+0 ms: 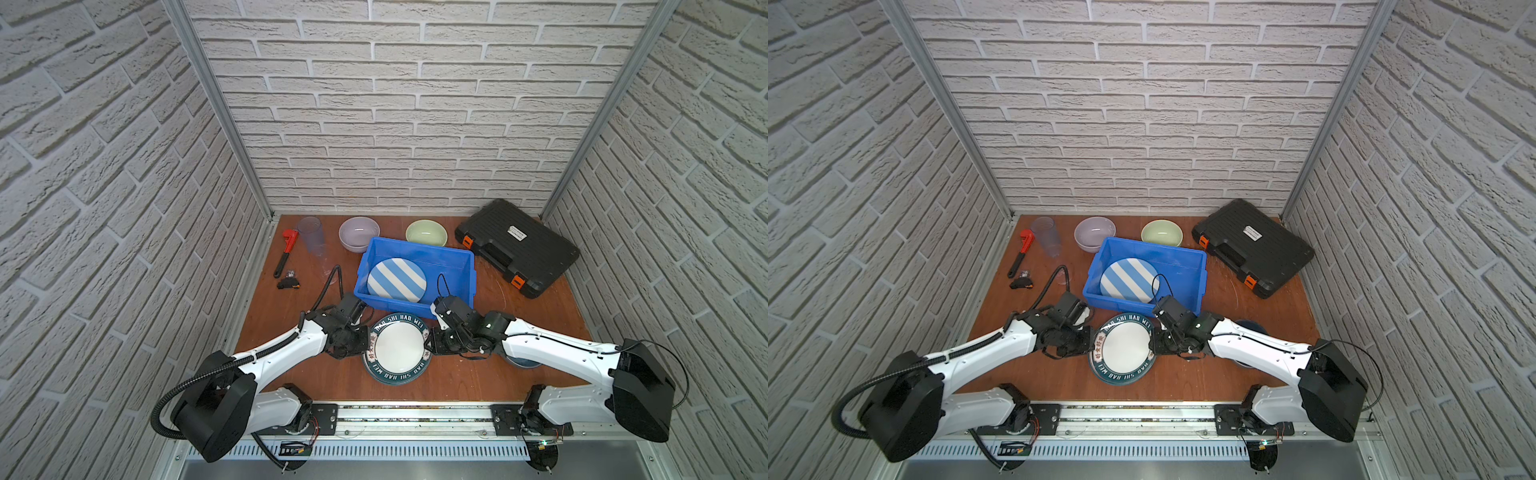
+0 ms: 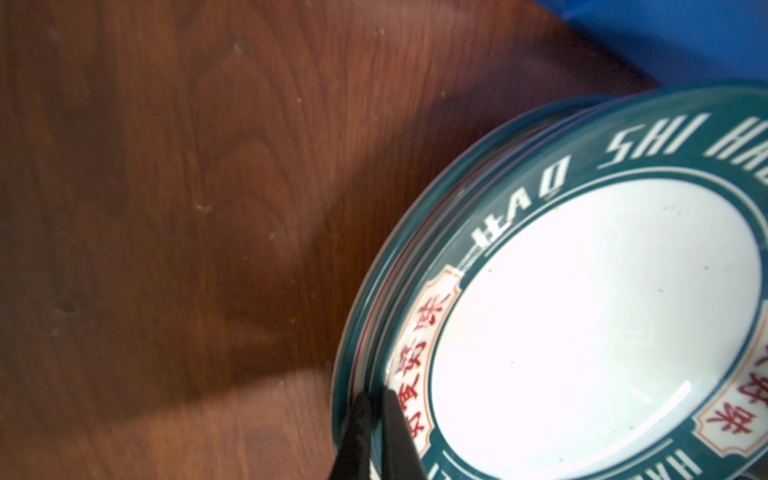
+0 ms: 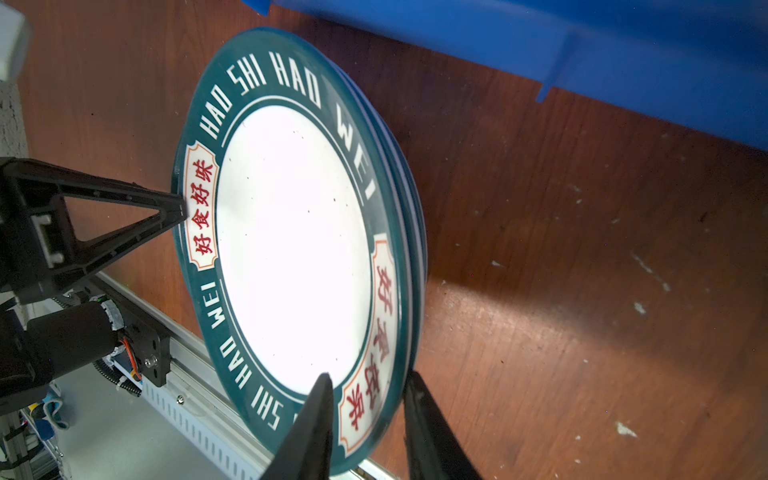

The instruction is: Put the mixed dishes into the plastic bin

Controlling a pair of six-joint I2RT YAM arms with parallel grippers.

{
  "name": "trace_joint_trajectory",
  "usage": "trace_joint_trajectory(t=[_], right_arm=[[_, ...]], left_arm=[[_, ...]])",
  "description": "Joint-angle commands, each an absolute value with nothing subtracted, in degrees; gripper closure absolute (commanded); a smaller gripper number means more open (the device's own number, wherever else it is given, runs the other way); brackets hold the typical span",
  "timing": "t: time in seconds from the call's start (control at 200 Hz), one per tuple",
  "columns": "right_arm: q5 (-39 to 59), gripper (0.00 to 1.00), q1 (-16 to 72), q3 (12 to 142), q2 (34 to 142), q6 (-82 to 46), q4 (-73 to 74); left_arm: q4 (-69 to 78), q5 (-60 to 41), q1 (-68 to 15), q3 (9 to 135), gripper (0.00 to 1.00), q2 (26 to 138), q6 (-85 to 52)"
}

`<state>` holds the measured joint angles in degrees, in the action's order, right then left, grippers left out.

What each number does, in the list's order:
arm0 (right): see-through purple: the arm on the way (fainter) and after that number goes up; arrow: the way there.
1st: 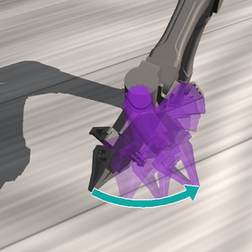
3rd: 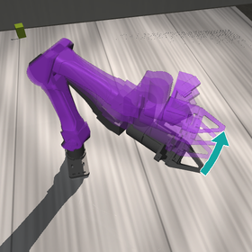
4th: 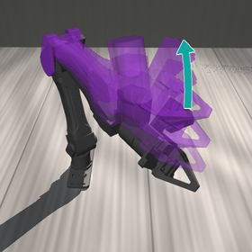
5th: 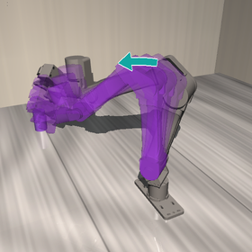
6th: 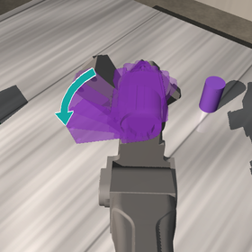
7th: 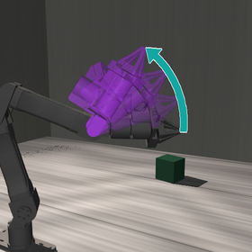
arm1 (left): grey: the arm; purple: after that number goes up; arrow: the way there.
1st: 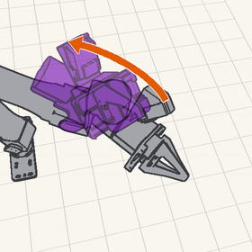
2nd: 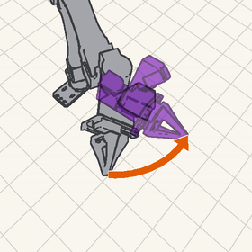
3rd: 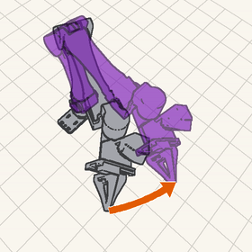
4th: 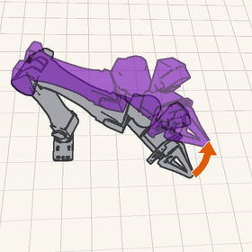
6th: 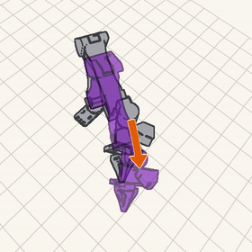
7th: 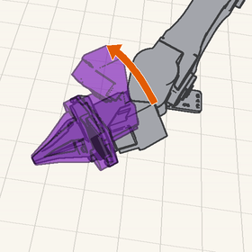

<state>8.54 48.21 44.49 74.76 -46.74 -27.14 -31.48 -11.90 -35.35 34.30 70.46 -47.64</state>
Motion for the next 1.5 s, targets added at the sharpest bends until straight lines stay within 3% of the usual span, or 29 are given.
trace_joint_trajectory(t=[0.0, 0.83, 1.135, 1.495], right_arm=[[9.1, 0.68, 48.1, 45.0, 74.3, -46.8, -25.2], [15.8, 0.73, 47.3, 40.5, 78.2, -49.0, -11.7], [15.5, 0.80, 47.3, 39.7, 78.7, -48.8, -11.1], [16.1, 0.88, 47.3, 40.8, 77.3, -47.6, -12.5]], left_arm=[[-38.7, -8.3, -35.4, 31.9, 0.92, 72.0, -47.5], [-38.9, -8.3, -35.4, 33.0, 0.92, 73.2, -46.7], [-39.7, -8.0, -35.4, 33.0, 0.92, 71.7, -47.2], [-43.4, -6.6, -35.4, 36.3, 0.80, 69.2, -47.5]])
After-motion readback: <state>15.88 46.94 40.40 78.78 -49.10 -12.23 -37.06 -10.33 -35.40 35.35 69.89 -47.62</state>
